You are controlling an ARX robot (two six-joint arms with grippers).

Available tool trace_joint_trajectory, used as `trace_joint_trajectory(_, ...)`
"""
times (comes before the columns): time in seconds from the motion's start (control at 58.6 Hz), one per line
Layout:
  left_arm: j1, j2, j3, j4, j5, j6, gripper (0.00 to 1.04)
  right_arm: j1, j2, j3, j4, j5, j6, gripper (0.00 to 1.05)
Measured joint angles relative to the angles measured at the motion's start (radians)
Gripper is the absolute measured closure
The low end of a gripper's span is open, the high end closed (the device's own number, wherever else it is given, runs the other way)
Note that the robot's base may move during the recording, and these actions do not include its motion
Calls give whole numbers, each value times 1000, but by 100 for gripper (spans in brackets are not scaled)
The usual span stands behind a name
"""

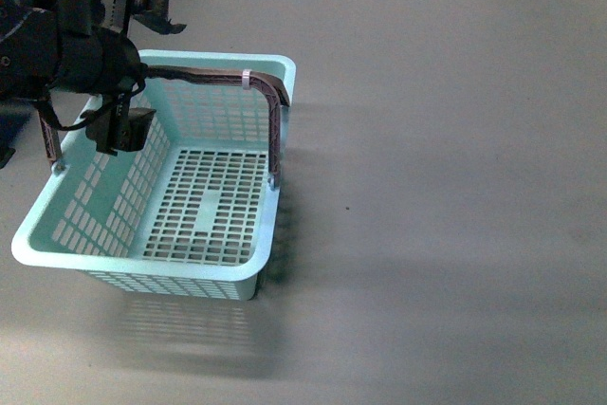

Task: Pick lemon and mango into basket

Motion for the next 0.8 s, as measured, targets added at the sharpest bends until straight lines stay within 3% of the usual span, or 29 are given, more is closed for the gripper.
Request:
trace_joint_trajectory(0.119,10,76,120,-63,-4,10,9,0,0,0,0,0,0,9)
trace_joint_trajectory(0.393,-13,128,262,-233,-5,-9,74,0,0,0,0,0,0,9)
trace_joint_trajectory(0.512,-15,124,269,-265,-3,-61,94,0,0,0,0,0,0,9)
trace_joint_trajectory(0.58,-16,110,257,-256,5,-74,99,0,0,0,0,0,0,9)
trace_joint_trajectory(0.802,-14,-85,78,-210,4,-69,99,0,0,0,0,0,0,9)
